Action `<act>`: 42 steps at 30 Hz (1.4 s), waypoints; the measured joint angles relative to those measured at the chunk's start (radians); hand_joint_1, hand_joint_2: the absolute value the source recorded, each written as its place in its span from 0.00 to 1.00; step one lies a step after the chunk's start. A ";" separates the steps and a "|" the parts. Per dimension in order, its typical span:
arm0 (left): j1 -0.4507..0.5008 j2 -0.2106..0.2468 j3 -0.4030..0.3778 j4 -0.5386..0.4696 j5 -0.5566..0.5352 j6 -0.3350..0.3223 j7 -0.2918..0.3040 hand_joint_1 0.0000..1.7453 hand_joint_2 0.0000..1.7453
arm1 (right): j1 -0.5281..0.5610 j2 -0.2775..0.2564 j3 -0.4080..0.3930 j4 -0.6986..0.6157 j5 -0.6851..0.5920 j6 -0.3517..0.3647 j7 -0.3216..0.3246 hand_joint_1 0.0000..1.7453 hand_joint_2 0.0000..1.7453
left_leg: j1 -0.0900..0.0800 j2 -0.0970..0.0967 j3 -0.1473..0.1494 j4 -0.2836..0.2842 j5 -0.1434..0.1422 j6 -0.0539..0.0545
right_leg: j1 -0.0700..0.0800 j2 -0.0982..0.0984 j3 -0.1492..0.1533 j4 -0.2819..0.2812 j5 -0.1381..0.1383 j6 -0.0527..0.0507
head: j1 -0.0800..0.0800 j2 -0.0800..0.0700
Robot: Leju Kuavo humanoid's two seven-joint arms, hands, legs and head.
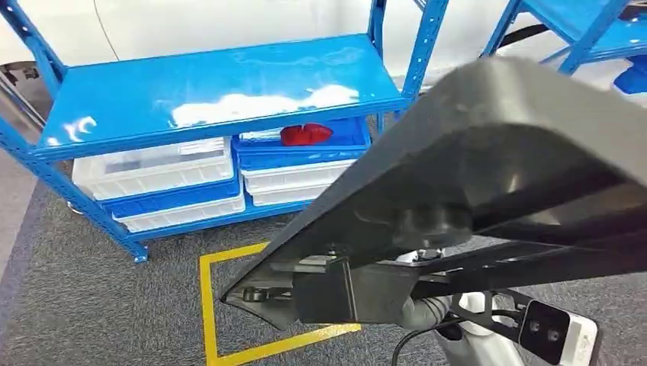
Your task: Take the parts from the cabinet and place them on the table.
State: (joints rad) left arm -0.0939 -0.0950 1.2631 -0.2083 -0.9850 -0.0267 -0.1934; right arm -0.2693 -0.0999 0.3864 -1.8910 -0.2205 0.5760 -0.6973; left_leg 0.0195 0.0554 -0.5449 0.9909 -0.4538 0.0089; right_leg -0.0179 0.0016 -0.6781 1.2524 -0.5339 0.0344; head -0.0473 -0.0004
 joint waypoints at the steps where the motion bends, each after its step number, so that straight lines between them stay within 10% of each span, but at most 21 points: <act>1: -0.001 0.000 0.000 0.000 0.001 0.000 -0.002 0.00 0.00 | -0.001 0.000 -0.002 0.000 0.000 0.000 0.000 1.00 1.00 | 0.000 0.009 0.000 0.004 -0.002 -0.002 | -0.001 -0.017 0.052 -0.095 0.045 -0.002 | 0.000 0.000; 3: -0.003 0.002 0.000 0.000 0.001 -0.001 -0.011 0.00 0.00 | -0.008 0.000 -0.004 -0.002 0.000 -0.003 0.000 1.00 1.00 | -0.009 0.022 -0.002 0.015 -0.009 -0.014 | 0.011 -0.096 0.117 -0.223 0.059 -0.013 | 0.000 0.000; 7: -0.007 0.009 0.000 0.000 -0.002 -0.011 -0.028 0.00 0.00 | -0.010 0.000 -0.007 -0.014 -0.001 -0.022 0.000 1.00 1.00 | -0.009 0.066 -0.001 0.016 -0.008 -0.038 | 0.017 -0.047 0.099 -0.228 0.071 -0.053 | 0.000 0.000; 10: -0.010 0.011 -0.002 0.000 -0.010 -0.016 -0.031 0.00 0.00 | -0.017 0.000 -0.008 -0.023 -0.002 -0.034 0.000 1.00 1.00 | -0.001 -0.031 -0.049 0.132 -0.095 -0.051 | 0.012 -0.020 0.095 -0.232 0.081 -0.071 | 0.000 0.000; 13: -0.003 0.019 -0.002 0.000 -0.012 -0.013 -0.026 0.00 0.00 | -0.010 -0.001 -0.008 -0.024 0.000 -0.042 0.002 1.00 1.00 | -0.001 -0.046 -0.141 0.334 -0.168 -0.051 | 0.018 0.019 0.086 -0.229 0.086 -0.078 | 0.000 0.000; 15: -0.003 0.019 -0.002 0.000 -0.011 -0.008 -0.019 0.00 0.00 | -0.005 -0.001 -0.008 -0.025 0.006 -0.042 0.002 1.00 1.00 | -0.002 -0.048 -0.110 0.268 -0.109 -0.043 | 0.021 0.044 0.087 -0.227 0.087 -0.077 | 0.000 0.000; 17: -0.004 0.020 -0.002 0.000 -0.010 -0.005 -0.013 0.00 0.00 | -0.004 -0.001 -0.008 -0.026 0.013 -0.042 0.002 1.00 1.00 | -0.004 -0.078 -0.025 0.088 -0.015 -0.027 | 0.024 0.069 0.091 -0.226 0.088 -0.076 | 0.000 0.000; 18: -0.004 0.025 -0.002 0.000 -0.008 -0.002 -0.010 0.00 0.00 | -0.005 -0.001 -0.008 -0.027 0.018 -0.040 0.001 1.00 1.00 | -0.004 -0.123 -0.004 0.044 -0.020 -0.017 | 0.025 0.076 0.088 -0.226 0.089 -0.072 | 0.000 0.000; 22: -0.008 0.024 -0.002 0.000 -0.002 0.005 0.000 0.00 0.00 | -0.014 -0.001 -0.008 -0.024 0.015 -0.035 0.002 1.00 1.00 | -0.008 -0.097 0.002 0.013 -0.015 -0.013 | 0.016 0.114 0.069 -0.230 0.105 -0.045 | 0.000 0.000; 25: -0.012 0.020 -0.002 0.000 -0.013 0.005 -0.002 0.00 0.00 | -0.030 -0.001 -0.008 -0.023 0.000 -0.035 0.000 1.00 1.00 | 0.002 -0.063 0.006 -0.009 0.001 0.000 | 0.020 0.030 0.026 -0.137 0.036 -0.031 | 0.000 0.000; 27: -0.006 0.019 -0.005 0.000 -0.021 0.005 -0.008 0.00 0.00 | -0.028 -0.002 -0.008 -0.020 -0.001 -0.035 0.000 1.00 1.00 | 0.000 -0.040 0.004 -0.008 0.000 0.000 | 0.012 0.012 -0.043 0.014 -0.033 -0.023 | 0.000 0.000; 29: -0.007 0.019 -0.006 0.000 -0.022 0.005 -0.017 0.00 0.00 | -0.025 -0.001 -0.008 -0.017 0.002 -0.035 0.000 1.00 1.00 | 0.001 -0.017 0.001 -0.005 -0.001 -0.001 | 0.006 0.005 -0.069 0.072 -0.034 -0.017 | 0.000 0.000; 32: -0.011 0.018 -0.006 0.000 -0.021 0.003 -0.021 0.00 0.00 | -0.026 -0.001 -0.008 -0.016 0.002 -0.034 0.000 1.00 1.00 | 0.001 0.012 0.004 0.002 -0.008 -0.012 | 0.002 -0.027 0.057 -0.154 0.079 -0.017 | 0.000 0.000; 33: -0.012 0.017 -0.006 0.000 -0.021 0.003 -0.022 0.00 0.00 | -0.026 0.000 -0.008 -0.016 0.002 -0.034 0.000 1.00 1.00 | 0.000 0.018 0.005 0.004 -0.011 -0.017 | 0.006 -0.067 0.088 -0.221 0.077 -0.022 | 0.000 0.000; 38: -0.014 0.017 -0.006 0.000 -0.013 0.022 -0.016 0.00 0.00 | -0.018 0.009 -0.010 -0.010 0.003 -0.025 0.000 1.00 1.00 | -0.006 0.056 0.008 0.006 -0.020 -0.047 | 0.014 -0.025 0.083 -0.231 0.084 -0.061 | 0.000 0.000; 40: -0.012 0.015 -0.006 0.001 -0.013 0.030 -0.010 0.00 0.00 | -0.014 0.022 -0.014 -0.010 0.013 -0.013 0.000 1.00 1.00 | 0.001 -0.015 -0.019 0.079 -0.077 -0.052 | 0.012 -0.010 0.082 -0.233 0.088 -0.074 | 0.000 0.000; 42: -0.004 0.018 -0.005 0.000 -0.010 0.039 -0.001 0.00 0.00 | -0.005 0.035 -0.021 -0.008 0.023 0.001 0.000 1.00 1.00 | 0.000 -0.041 -0.095 0.247 -0.156 -0.054 | 0.015 0.013 0.081 -0.233 0.089 -0.079 | 0.000 0.000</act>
State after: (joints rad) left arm -0.0976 -0.0774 1.2581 -0.2079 -0.9945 0.0126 -0.1945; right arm -0.2745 -0.0652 0.3654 -1.8990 -0.1980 0.5768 -0.6973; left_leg 0.0198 0.0145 -0.6395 1.2375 -0.6095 -0.0451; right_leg -0.0030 0.0150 -0.5972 1.0194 -0.4444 -0.0451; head -0.0473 0.0000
